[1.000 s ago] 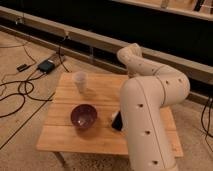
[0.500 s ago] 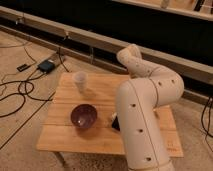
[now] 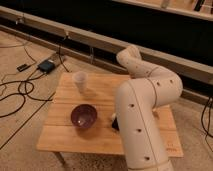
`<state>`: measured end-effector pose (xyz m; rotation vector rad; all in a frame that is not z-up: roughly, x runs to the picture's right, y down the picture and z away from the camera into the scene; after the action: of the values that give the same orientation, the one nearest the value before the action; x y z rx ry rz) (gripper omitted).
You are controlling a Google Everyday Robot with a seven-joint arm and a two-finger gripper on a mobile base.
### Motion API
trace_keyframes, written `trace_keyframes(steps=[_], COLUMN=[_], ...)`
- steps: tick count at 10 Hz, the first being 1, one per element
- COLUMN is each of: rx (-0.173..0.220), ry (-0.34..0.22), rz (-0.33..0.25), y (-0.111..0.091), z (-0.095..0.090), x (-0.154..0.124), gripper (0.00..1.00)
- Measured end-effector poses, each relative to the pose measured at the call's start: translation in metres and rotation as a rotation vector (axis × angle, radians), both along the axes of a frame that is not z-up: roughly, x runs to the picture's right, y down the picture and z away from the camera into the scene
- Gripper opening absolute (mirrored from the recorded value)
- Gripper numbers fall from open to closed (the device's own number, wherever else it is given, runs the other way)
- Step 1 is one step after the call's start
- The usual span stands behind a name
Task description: Place the bottle in the ceramic bowl
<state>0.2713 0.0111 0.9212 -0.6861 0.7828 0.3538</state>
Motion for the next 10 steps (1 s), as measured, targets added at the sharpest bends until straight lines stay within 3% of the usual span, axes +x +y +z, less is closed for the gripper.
trace_keyframes(steps=[3, 10], rx=[-0.007, 0.009], ry=[-0.042, -0.029], rz=[-0.109, -0.154], y=[-0.003, 0.003], z=[0.024, 0.044], x=[0.013, 0.037], gripper=[0.65, 0.65])
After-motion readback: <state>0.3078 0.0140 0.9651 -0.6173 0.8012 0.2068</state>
